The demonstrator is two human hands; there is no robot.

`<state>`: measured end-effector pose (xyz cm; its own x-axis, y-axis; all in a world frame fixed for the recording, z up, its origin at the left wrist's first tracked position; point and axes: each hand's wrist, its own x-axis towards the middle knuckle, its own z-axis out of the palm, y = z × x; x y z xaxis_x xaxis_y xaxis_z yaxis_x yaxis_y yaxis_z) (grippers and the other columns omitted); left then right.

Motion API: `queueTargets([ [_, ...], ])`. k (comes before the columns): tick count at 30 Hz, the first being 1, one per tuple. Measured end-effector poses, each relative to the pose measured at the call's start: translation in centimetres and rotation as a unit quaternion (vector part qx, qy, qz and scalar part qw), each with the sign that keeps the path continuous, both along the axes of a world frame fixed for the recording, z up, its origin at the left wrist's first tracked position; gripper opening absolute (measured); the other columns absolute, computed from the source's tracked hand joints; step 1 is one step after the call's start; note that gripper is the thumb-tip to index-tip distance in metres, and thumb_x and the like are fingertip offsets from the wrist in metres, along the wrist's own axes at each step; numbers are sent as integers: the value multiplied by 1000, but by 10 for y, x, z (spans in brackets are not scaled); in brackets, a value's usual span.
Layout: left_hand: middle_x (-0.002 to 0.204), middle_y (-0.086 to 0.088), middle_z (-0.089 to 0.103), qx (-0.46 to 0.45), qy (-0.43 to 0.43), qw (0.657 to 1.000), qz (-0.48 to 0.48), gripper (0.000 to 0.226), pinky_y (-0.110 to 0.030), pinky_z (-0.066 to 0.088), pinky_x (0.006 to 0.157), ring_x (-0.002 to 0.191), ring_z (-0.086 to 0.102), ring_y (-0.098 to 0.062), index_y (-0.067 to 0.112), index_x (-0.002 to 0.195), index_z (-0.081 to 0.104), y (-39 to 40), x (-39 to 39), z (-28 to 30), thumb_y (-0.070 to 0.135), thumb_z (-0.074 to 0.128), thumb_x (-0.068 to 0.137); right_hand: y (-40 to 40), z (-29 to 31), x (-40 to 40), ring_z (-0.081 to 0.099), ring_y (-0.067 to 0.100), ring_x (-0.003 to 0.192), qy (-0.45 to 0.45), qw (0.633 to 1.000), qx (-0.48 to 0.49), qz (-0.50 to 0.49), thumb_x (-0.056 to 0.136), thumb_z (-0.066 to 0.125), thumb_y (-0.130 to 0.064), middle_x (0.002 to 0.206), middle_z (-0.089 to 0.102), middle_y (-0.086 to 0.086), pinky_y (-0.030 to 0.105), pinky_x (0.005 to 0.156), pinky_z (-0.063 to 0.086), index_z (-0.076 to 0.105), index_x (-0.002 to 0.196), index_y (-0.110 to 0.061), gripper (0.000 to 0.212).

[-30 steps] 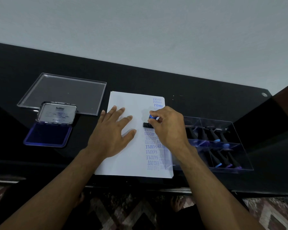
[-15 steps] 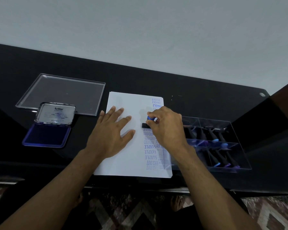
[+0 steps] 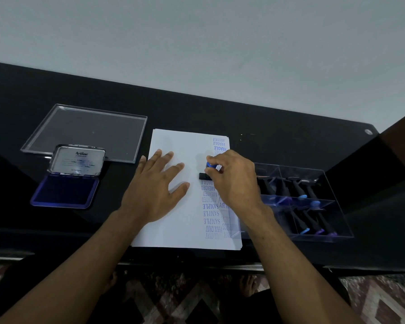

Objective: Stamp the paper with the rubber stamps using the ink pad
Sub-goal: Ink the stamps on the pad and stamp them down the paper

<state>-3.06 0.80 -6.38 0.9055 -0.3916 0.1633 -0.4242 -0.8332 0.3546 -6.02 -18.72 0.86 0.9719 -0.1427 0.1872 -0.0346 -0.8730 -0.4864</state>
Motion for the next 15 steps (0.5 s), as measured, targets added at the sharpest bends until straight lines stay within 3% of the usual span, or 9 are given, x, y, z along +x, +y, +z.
queueTargets([
  [5,164,0,28,0,-1,1000,-1,78,-53,9,125,155,13,-21,32,148,48,1,0,-1,76,19,90,-1,0,-3,66,15,82,-9,1000,7,3,85,75,-22,103,68,-4,46,89,51,76,102,-22,16],
  [12,164,-1,29,-3,-2,1000,-2,79,-53,10,125,155,14,-22,31,148,48,0,0,-1,76,18,90,-1,2,-2,65,12,81,-13,1000,26,3,87,74,-21,104,68,-4,38,86,54,76,106,-20,20],
  [15,164,0,28,1,1,1000,-2,79,-53,9,125,155,13,-21,32,148,47,1,1,-1,77,18,90,0,1,-2,65,14,84,-7,1000,23,0,87,73,-22,106,68,-4,42,88,53,75,106,-21,19],
])
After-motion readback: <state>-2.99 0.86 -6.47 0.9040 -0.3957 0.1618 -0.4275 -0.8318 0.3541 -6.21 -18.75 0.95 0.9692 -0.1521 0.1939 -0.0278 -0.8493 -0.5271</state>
